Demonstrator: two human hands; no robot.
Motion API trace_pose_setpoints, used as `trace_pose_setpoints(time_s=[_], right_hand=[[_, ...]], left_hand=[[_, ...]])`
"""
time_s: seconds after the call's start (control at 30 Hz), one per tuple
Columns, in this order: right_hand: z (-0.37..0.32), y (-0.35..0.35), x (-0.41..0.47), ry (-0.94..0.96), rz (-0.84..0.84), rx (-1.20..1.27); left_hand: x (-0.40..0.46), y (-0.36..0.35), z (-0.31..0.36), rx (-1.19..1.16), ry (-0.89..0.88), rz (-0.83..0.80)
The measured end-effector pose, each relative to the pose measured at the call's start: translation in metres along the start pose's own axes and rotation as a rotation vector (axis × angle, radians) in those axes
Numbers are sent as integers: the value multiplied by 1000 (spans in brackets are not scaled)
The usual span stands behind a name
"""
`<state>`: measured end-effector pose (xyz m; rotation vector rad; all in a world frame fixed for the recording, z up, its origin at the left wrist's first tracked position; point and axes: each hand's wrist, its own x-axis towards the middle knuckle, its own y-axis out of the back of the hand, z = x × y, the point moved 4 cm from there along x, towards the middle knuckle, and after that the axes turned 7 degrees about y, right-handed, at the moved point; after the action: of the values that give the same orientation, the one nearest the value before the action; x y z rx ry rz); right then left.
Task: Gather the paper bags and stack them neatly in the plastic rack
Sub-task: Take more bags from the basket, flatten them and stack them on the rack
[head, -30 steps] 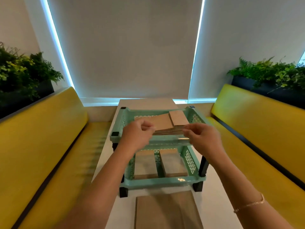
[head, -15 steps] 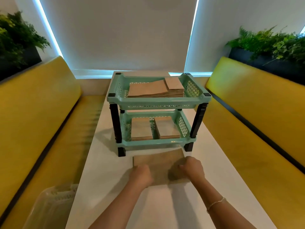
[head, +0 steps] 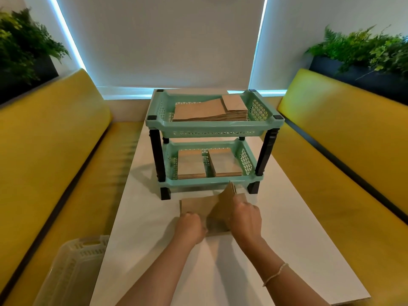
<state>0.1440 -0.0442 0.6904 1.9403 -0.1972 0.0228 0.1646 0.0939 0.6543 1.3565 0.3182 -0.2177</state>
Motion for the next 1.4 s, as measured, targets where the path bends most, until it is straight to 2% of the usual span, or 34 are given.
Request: trace_pose_setpoints(time_s=[0.17,0.3,0.37,0.47,0.57,0.67,0.8,0.9,1.03,1.13,1.23,1.4], right_hand=[[-2,-6,2,73,11,-54],[4,3,7,-104,-22,294],[18,12,12,-229,-65,460],[42,25,6,-393,-166,809],[60,36,-15,-397,-207,1110],[75,34,-41,-333,-194,1174],[88,4,-72,-344,-109,1016],[82,-1,-80,-399,-21,1033],[78,11,-72,-376,66,1085],[77,14,-72,-340,48,1074],[77,0,-86,-367,2,1036],[74,-1,-86,-386,40,1052]], left_hand=[[0,-2,-2,-8,-23,20],[2,-2,-7,-108,46,21],[4,-1,-15,-325,126,61],[-3,2,-32,-836,236,146],[-20,4,-37,-1358,99,125],[-40,1,-36,-1578,-59,93],[-57,-27,-31,-1527,-73,73],[-66,-38,-22,-1526,-54,23],[-70,-26,-20,-1503,-88,29],[-70,-25,-26,-1490,-78,36],[-73,-43,-31,-1379,-15,-1],[-69,-49,-35,-1306,14,9]])
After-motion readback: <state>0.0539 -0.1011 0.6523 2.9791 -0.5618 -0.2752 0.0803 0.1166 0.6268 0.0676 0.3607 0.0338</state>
